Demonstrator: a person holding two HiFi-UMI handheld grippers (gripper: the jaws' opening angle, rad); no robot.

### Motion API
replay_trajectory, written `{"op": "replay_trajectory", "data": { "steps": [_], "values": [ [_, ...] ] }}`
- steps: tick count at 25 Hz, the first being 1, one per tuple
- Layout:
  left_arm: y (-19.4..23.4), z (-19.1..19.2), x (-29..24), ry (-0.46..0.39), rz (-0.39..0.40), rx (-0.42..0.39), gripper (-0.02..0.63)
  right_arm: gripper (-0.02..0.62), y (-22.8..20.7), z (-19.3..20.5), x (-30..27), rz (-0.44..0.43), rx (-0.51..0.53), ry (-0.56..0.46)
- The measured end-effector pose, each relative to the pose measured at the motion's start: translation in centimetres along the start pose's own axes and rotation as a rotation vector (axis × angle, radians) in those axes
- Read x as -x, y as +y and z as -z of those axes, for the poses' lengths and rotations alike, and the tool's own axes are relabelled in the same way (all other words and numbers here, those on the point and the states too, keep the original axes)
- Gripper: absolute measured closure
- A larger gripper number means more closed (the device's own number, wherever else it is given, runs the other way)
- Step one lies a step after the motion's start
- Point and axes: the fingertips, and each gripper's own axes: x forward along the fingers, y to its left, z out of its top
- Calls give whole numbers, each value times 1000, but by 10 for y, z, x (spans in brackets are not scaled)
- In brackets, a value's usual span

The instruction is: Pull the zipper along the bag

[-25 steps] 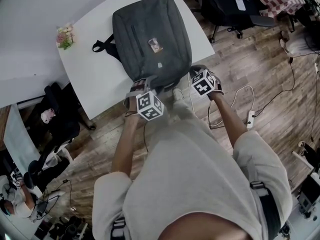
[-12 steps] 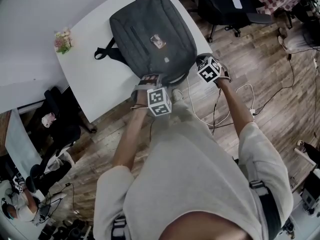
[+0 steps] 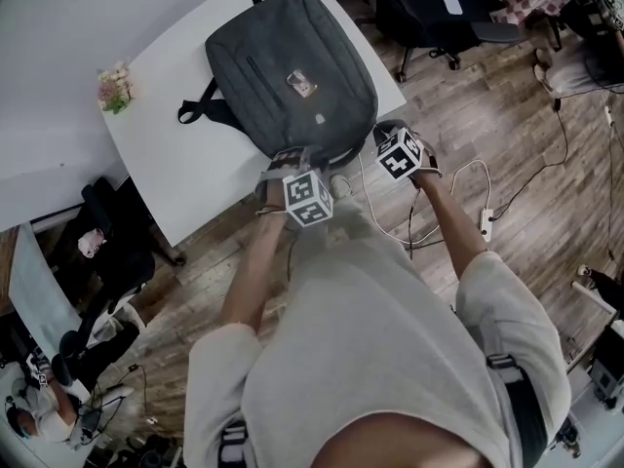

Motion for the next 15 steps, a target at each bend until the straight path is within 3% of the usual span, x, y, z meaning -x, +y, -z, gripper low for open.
{"op": "replay_trajectory", "data": {
  "steps": [15],
  "values": [
    [1,1,-2,-25,11,36,477,571,105,-18,20,-130,-68,13]
  ]
}}
